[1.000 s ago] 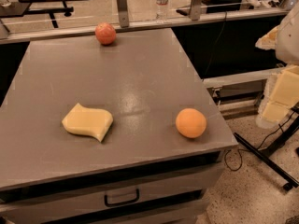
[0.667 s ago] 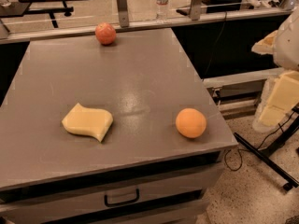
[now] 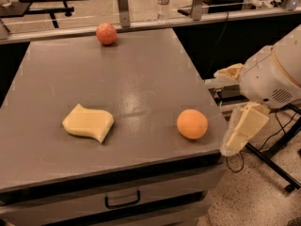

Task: Move orange near sponge

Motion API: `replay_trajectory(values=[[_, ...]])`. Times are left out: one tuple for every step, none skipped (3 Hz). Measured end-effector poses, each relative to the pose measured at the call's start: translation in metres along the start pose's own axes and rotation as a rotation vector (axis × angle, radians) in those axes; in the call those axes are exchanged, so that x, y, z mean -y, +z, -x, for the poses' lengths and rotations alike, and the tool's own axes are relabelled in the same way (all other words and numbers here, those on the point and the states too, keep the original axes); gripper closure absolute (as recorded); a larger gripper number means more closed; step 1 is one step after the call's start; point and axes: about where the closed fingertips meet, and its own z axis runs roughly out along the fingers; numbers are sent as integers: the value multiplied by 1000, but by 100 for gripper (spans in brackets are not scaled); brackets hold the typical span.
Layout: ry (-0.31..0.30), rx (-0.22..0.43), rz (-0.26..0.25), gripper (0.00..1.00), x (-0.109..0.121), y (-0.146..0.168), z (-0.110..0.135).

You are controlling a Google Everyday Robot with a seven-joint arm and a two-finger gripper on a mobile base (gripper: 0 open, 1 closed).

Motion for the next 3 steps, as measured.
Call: replay_trajectory(values=[[-36, 66, 39, 0, -4, 31, 14], [-40, 78, 60, 0, 0, 57, 14], [-28, 69, 72, 24, 4, 77, 3]])
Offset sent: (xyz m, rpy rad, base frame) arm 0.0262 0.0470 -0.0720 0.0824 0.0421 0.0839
